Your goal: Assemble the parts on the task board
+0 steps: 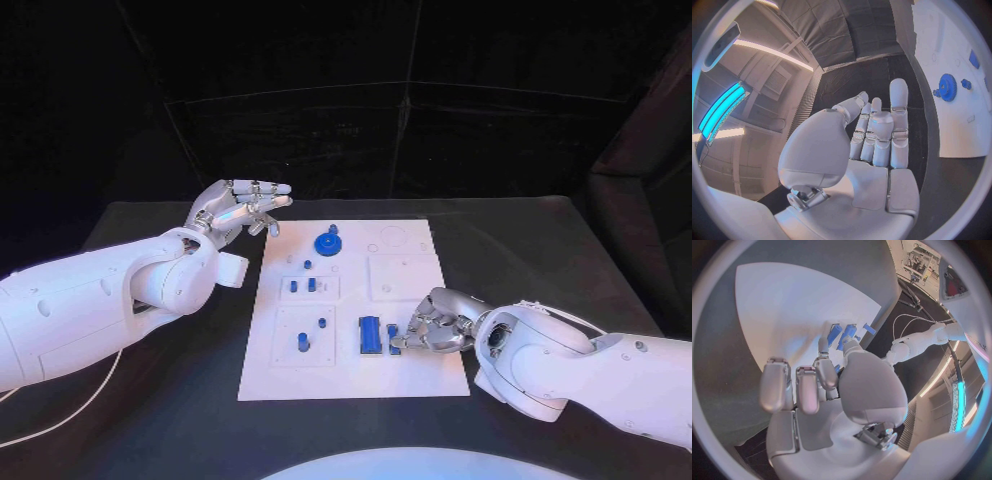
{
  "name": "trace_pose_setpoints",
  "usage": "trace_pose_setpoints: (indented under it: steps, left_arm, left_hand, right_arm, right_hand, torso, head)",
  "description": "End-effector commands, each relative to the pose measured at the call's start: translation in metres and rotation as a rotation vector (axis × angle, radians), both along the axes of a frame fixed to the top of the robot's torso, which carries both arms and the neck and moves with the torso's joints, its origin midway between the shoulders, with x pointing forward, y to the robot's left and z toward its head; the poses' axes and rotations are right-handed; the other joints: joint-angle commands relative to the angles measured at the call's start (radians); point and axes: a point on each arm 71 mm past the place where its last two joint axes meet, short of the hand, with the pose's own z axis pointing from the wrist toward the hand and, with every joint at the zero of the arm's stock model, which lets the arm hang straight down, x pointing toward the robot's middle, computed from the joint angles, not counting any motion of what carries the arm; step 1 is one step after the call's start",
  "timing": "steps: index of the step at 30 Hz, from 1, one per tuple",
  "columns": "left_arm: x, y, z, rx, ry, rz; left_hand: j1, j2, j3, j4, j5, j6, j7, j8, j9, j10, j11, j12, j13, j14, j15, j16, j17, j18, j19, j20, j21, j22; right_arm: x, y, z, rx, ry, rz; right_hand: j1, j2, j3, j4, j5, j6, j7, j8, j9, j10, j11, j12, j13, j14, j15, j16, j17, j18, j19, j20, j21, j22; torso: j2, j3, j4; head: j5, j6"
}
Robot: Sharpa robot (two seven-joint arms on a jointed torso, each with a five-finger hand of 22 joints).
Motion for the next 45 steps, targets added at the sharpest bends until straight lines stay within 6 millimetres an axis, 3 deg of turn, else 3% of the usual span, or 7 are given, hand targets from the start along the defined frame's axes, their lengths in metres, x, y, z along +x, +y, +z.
trace_pose_setpoints:
  steps: [1, 30, 36, 44, 45]
  left_arm:
    - [0.0, -0.001, 0.001, -0.008, -0.002, -0.011]
    - [0.001, -0.002, 0.001, -0.006, -0.001, -0.01]
    - [0.001, -0.001, 0.001, -0.005, -0.001, -0.008]
    - [0.002, -0.001, 0.001, -0.006, -0.008, -0.003]
    - [0.002, -0.002, 0.001, -0.01, -0.007, -0.002]
  left_hand:
    - [-0.001, 0.007, -0.005, -0.001, -0.001, -0.005, 0.003, 0.004, 0.0, -0.006, -0.002, 0.007, 0.0, -0.008, -0.002, -0.003, -0.001, 0.013, -0.001, 0.002, -0.006, -0.002]
    - [-0.001, 0.007, -0.005, -0.001, -0.001, -0.005, 0.003, 0.004, 0.0, -0.006, -0.002, 0.007, 0.0, -0.008, -0.002, -0.003, -0.001, 0.013, -0.001, 0.002, -0.006, -0.002]
    - [-0.001, 0.007, -0.005, -0.001, -0.001, -0.005, 0.003, 0.004, 0.0, -0.006, -0.002, 0.007, 0.0, -0.008, -0.002, -0.003, -0.001, 0.013, -0.001, 0.002, -0.006, -0.002]
    - [-0.008, 0.006, -0.011, 0.003, -0.001, -0.008, 0.005, 0.003, -0.001, -0.01, -0.001, 0.008, 0.0, -0.008, -0.001, -0.002, -0.003, 0.013, -0.001, 0.003, -0.008, -0.003]
    - [-0.012, 0.005, -0.013, 0.006, -0.001, -0.009, 0.005, 0.002, -0.001, -0.01, 0.0, 0.008, 0.0, -0.009, 0.0, -0.002, -0.004, 0.013, -0.001, 0.003, -0.009, -0.004]
  right_arm:
    - [-0.002, 0.004, 0.0, 0.008, 0.009, 0.066]
    - [0.013, 0.006, -0.01, -0.04, 0.003, 0.056]
    - [0.011, 0.005, -0.005, 0.017, -0.032, 0.043]
    - [0.014, -0.005, 0.006, 0.267, -0.081, -0.003]
    - [0.019, -0.009, 0.01, 0.324, -0.098, -0.022]
  right_hand:
    - [0.009, 0.004, -0.006, -0.001, 0.004, -0.005, -0.001, 0.001, 0.002, 0.0, 0.004, 0.0, -0.001, 0.066, -0.001, -0.003, 0.056, -0.016, 0.001, 0.002, -0.002, 0.001]
    - [0.098, 0.048, -0.03, -0.055, 0.009, 0.001, -0.004, 0.003, 0.007, 0.0, 0.002, 0.002, 0.003, 0.067, -0.002, -0.002, 0.059, -0.017, 0.002, 0.001, 0.0, 0.007]
    - [0.067, 0.047, -0.063, -0.039, 0.007, 0.001, -0.001, 0.002, 0.008, 0.001, 0.004, 0.003, 0.004, 0.067, -0.001, -0.002, 0.06, -0.017, 0.002, 0.002, 0.0, 0.008]
    - [0.071, 0.041, -0.108, -0.035, 0.012, -0.095, 0.032, -0.053, -0.013, -0.045, 0.032, -0.082, -0.056, 0.06, 0.02, -0.018, 0.032, -0.013, -0.01, 0.016, -0.015, -0.017]
    - [0.086, 0.049, -0.114, -0.041, 0.012, -0.114, 0.04, -0.064, -0.017, -0.099, 0.04, -0.197, -0.141, 0.039, 0.028, -0.066, -0.049, 0.006, -0.051, 0.023, -0.074, -0.115]
  torso:
    - [0.0, -0.0002, 0.0004]
    - [0.0, -0.0002, 0.0031]
    - [-0.001, 0.0012, -0.0024]
    - [-0.003, -0.0007, -0.0014]
    - [-0.004, -0.0009, -0.0013]
  head:
    - [-0.002, 0.001]
    - [0.002, -0.002]
    - [0.006, 0.003]
    - [-0.002, 0.018]
    - [-0.004, 0.023]
